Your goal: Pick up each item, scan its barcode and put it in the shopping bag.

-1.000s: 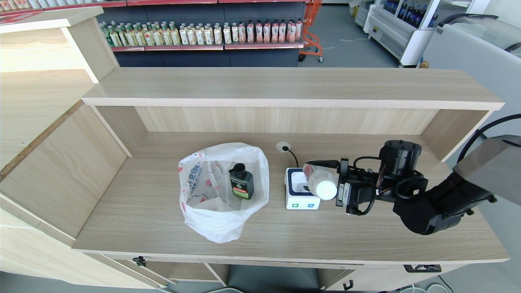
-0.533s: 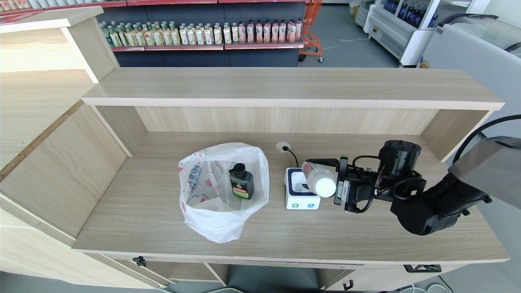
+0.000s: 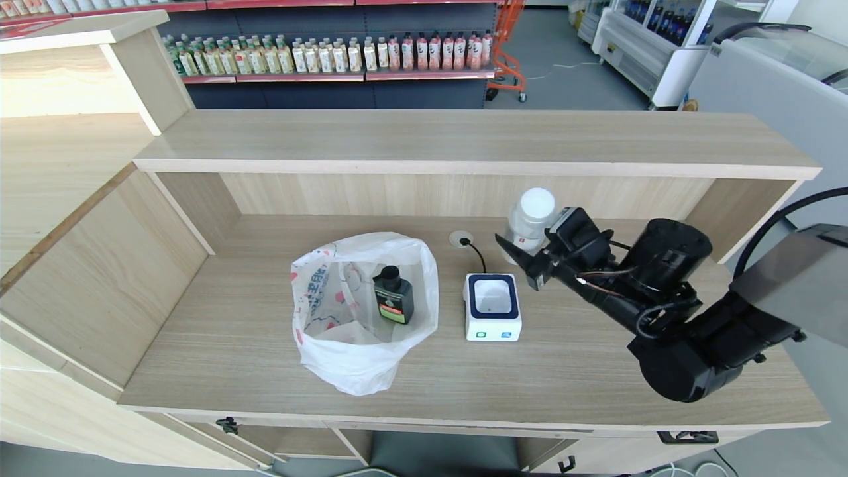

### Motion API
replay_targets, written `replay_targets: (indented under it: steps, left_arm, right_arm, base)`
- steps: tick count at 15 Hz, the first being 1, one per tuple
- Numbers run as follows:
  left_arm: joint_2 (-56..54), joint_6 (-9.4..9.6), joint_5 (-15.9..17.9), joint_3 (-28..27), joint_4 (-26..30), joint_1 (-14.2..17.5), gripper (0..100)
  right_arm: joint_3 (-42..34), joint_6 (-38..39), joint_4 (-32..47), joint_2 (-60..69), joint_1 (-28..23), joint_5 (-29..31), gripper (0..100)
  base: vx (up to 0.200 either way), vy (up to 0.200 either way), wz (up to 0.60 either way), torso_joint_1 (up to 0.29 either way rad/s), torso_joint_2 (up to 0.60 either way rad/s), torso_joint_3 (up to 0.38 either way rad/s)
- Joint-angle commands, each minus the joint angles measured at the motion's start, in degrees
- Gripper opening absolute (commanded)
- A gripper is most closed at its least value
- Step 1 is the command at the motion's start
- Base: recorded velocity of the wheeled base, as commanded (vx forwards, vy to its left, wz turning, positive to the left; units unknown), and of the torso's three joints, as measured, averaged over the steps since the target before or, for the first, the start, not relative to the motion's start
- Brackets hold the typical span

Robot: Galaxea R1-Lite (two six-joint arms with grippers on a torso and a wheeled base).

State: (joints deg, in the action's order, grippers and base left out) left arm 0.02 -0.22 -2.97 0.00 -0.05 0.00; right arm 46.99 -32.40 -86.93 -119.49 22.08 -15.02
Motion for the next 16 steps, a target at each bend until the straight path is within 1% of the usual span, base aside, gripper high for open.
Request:
replay_targets:
  steps: [1,2,3,6,8,9,11,12,13,14,15,16]
  left_arm:
    - [0.0,-0.04,0.0,0.0,0.0,0.0,100]
    - [0.0,-0.22,0.0,0.0,0.0,0.0,100]
    - [0.0,-0.22,0.0,0.0,0.0,0.0,100]
    - [0.0,-0.13,0.0,0.0,0.0,0.0,100]
    - [0.0,-0.13,0.0,0.0,0.0,0.0,100]
    - [0.0,-0.04,0.0,0.0,0.0,0.0,100]
    - [0.0,-0.13,0.0,0.0,0.0,0.0,100]
    - [0.0,-0.13,0.0,0.0,0.0,0.0,100]
    - [0.0,-0.13,0.0,0.0,0.0,0.0,100]
    - [0.0,-0.13,0.0,0.0,0.0,0.0,100]
    - [0.0,-0.13,0.0,0.0,0.0,0.0,100]
    - [0.0,-0.13,0.0,0.0,0.0,0.0,100]
  right_arm:
    - [-7.0,10.3,5.8,6.7,0.2,11.2,0]
    - [-8.5,16.1,11.2,10.2,0.2,15.4,0]
    - [-8.8,19.6,14.5,12.3,-0.6,16.5,0]
    - [-9.6,27.0,20.5,16.7,-2.5,17.4,0]
    - [-10.5,30.0,23.3,19.5,-1.7,17.0,0]
    - [-10.5,31.0,24.4,20.7,0.7,16.4,0]
    - [-10.5,31.1,24.6,21.8,5.4,13.3,0]
    - [-10.3,30.9,24.6,21.9,7.4,12.6,0]
    - [-10.2,28.8,24.4,21.8,11.8,12.3,0]
    - [-10.3,25.7,24.0,21.5,15.0,12.3,0]
    - [-10.2,23.3,24.0,21.1,17.9,12.3,0]
    - [-9.9,22.1,23.9,20.5,19.2,12.3,0]
  base:
    - [0.0,0.2,0.0,0.002,0.01,0.002]
    - [0.0,0.2,0.0,-0.012,0.01,0.002]
    - [0.0,0.2,0.0,-0.002,-0.01,0.007]
    - [0.0,0.2,0.0,0.009,0.01,0.001]
    - [0.0,0.2,0.0,-0.002,0.0,0.002]
    - [0.0,0.2,0.0,0.002,0.0,-0.002]
    - [0.0,0.0,0.0,0.0,0.0,0.0]
    - [0.0,0.0,0.0,0.0,0.0,0.0]
    - [0.0,0.0,0.0,0.0,0.0,0.0]
    - [0.0,0.0,0.0,0.0,0.0,0.0]
    - [0.0,0.0,0.0,0.0,0.0,0.0]
    - [0.0,0.0,0.0,0.0,0.0,0.0]
